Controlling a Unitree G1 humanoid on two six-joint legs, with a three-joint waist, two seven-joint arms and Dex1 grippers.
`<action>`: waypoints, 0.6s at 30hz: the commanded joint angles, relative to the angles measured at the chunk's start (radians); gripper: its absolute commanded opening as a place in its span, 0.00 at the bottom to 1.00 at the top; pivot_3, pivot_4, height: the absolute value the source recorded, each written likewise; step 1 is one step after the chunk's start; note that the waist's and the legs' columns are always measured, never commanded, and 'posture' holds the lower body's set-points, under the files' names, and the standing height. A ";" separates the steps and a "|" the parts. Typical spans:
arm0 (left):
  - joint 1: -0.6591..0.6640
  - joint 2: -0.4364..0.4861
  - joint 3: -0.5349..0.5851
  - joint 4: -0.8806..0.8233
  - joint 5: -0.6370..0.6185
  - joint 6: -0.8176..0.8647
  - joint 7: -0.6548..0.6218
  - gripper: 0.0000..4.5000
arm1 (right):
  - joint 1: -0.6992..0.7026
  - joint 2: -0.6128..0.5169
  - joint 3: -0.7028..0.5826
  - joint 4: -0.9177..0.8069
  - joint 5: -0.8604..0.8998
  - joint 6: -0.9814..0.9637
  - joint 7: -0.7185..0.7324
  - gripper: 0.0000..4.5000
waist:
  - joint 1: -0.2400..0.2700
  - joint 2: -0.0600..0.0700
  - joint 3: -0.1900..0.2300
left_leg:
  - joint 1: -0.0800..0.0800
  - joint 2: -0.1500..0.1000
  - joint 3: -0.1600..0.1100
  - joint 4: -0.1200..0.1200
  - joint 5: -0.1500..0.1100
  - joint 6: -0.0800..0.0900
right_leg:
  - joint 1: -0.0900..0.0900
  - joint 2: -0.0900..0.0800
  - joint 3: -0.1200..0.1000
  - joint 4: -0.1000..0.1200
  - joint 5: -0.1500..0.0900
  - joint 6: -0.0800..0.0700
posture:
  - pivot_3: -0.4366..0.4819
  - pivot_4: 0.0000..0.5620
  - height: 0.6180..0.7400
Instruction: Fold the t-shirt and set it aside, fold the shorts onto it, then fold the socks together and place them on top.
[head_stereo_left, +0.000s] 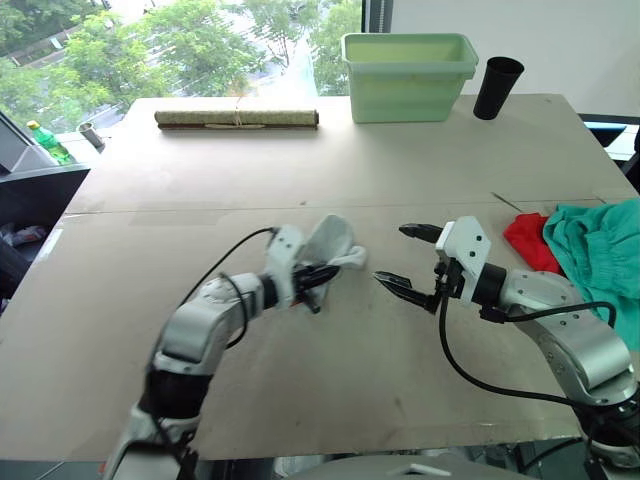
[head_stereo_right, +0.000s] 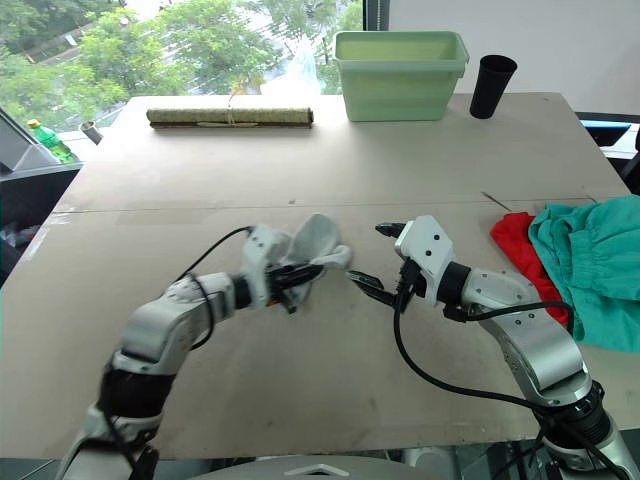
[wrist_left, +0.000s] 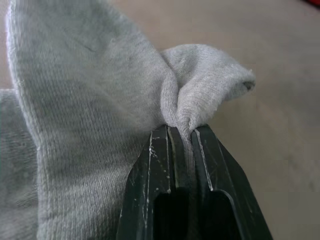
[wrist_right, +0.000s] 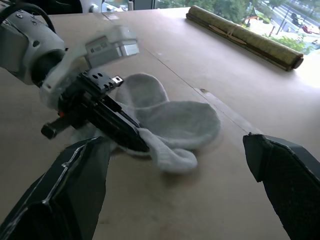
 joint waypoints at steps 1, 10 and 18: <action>-0.126 -0.097 -0.076 0.218 0.080 -0.045 0.018 0.01 | 0.019 -0.013 -0.034 -0.072 -0.004 0.012 -0.032 1.00 | 0.006 0.000 0.000 | 0.000 0.000 0.000 0.000 0.000 0.000 | 0.000 0.000 0.000 0.000 0.000 0.000 | 0.48 0.27 0.89; -0.119 -0.046 0.101 0.009 -0.078 0.168 -0.022 0.77 | 0.047 -0.015 -0.042 -0.109 0.025 0.050 -0.045 1.00 | -0.013 -0.005 0.002 | -0.001 0.002 -0.002 0.001 0.002 0.006 | 0.000 0.001 -0.003 0.000 0.000 0.000 | 0.48 0.27 0.89; -0.265 0.032 0.082 0.010 -0.104 0.322 -0.020 0.77 | 0.023 0.019 -0.016 -0.052 -0.020 0.006 -0.066 1.00 | 0.000 -0.005 0.003 | -0.003 0.001 -0.005 0.003 0.000 0.001 | 0.000 0.002 -0.004 -0.001 0.000 0.000 | 0.48 0.27 0.89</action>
